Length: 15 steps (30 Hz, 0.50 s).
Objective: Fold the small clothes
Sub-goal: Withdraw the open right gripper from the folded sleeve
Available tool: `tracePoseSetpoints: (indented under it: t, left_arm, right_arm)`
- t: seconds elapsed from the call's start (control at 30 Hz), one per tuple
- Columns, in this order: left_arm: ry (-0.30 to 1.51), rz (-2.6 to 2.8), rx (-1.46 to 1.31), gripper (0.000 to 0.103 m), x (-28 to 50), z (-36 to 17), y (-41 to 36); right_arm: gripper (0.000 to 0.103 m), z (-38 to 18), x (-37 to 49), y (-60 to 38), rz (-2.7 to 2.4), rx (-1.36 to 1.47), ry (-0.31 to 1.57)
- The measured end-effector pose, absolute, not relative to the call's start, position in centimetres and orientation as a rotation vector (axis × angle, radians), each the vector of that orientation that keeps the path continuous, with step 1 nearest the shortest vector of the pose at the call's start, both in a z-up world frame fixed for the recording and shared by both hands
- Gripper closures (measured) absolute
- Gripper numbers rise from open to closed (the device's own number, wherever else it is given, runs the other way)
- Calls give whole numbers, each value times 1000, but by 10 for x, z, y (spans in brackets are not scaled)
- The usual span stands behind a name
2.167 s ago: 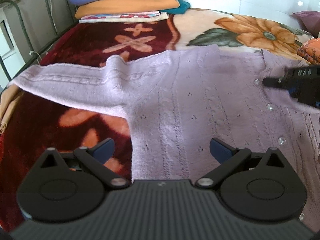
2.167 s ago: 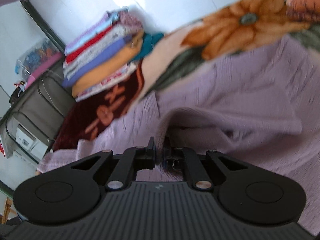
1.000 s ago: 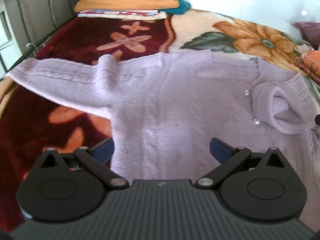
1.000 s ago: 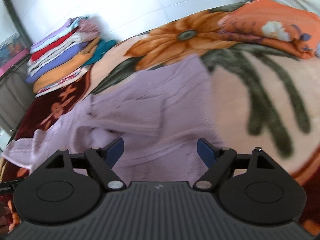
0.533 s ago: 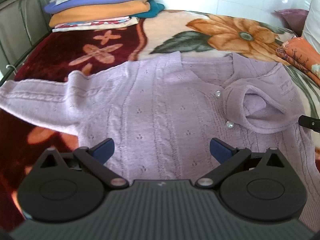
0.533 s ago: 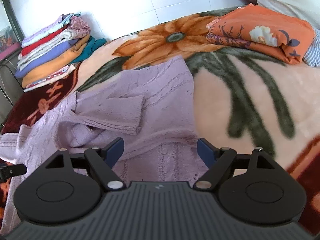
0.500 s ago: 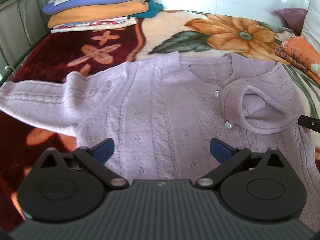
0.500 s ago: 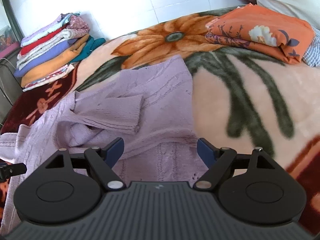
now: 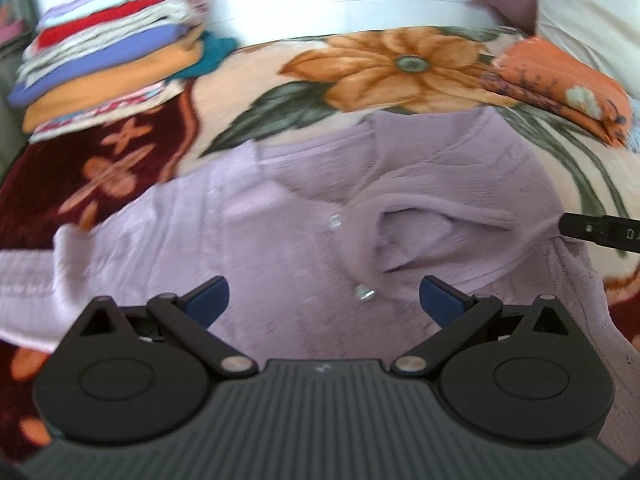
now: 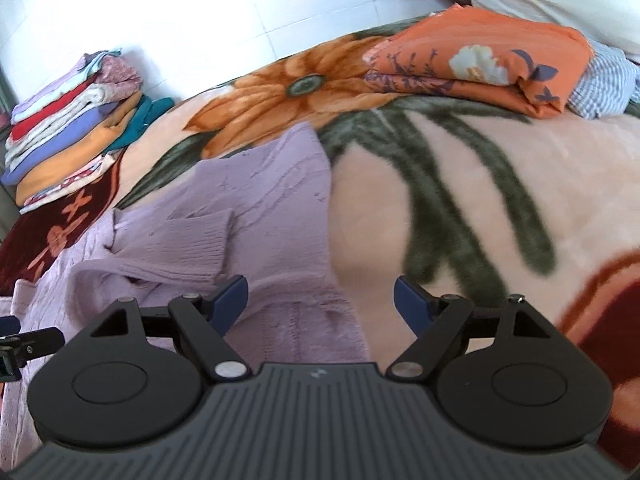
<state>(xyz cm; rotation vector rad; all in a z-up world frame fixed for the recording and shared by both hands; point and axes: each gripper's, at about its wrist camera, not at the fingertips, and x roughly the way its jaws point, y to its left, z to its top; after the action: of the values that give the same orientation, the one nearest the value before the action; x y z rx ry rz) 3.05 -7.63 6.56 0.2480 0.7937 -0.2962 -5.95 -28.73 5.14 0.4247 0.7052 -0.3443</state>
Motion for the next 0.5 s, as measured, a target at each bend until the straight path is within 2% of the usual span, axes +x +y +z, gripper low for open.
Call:
tracePoseSetpoints:
  t: [0.3, 0.5]
  left_arm:
    - [714, -367, 388, 0, 48, 56, -131]
    - [680, -414, 539, 7, 56, 41, -168]
  right_arm:
    - [18, 38, -61, -301, -349, 484, 705]
    - [18, 31, -60, -302, -342, 503, 714]
